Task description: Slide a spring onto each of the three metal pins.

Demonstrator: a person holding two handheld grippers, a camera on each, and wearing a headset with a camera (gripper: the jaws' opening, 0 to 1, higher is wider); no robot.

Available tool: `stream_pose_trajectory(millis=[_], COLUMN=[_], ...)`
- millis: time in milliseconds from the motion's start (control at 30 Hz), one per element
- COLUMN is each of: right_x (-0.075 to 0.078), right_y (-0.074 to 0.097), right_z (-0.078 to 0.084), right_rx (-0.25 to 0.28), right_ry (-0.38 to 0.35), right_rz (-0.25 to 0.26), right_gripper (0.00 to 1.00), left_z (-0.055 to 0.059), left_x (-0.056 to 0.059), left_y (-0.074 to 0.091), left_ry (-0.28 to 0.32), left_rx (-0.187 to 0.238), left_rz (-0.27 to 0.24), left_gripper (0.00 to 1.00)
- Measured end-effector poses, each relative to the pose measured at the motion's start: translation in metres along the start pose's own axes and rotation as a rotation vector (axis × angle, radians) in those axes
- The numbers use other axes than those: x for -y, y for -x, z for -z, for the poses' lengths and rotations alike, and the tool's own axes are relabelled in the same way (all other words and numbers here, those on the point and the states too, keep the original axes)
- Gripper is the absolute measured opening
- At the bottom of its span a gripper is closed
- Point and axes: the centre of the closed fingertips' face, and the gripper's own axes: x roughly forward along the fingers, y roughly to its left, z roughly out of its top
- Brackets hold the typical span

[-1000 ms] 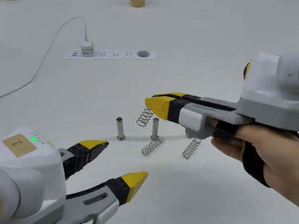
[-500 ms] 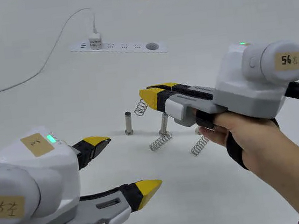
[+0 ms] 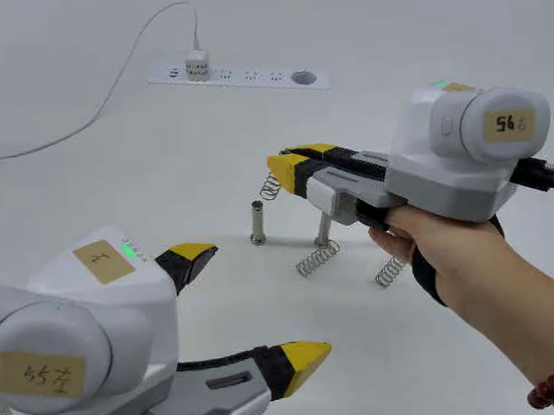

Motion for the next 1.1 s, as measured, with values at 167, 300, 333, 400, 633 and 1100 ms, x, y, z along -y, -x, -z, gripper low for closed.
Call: stream_pose_trajectory(millis=[167,300,333,400,633,1100], right_x=[0.002,0.002,0.002,0.000,-0.004,-0.014], right_y=[-0.006,-0.010,-0.011,-0.012,-0.015,-0.023], right_z=[0.007,0.010,0.012,0.014,0.019,0.032], right_rx=[-0.021,-0.026,-0.031,-0.035,-0.056,-0.132], right_ry=[0.027,0.041,0.053,0.054,0.133,0.383], right_rz=[0.007,0.010,0.012,0.010,0.012,-0.017], right_gripper=[0.11,0.11,0.11,0.11,0.11,0.11], left_z=[0.001,0.003,0.002,0.002,0.003,0.005], left_x=[0.000,-0.001,-0.001,-0.001,-0.002,-0.001], left_y=[0.001,0.001,0.001,0.001,0.002,0.002], left_ry=[0.005,0.011,0.014,0.016,0.027,0.028], left_rx=[0.000,0.000,0.002,0.004,0.002,-0.006], left_rz=[0.004,0.002,0.002,0.002,-0.001,0.000], left_gripper=[0.82,0.84,0.85,0.86,0.87,0.87])
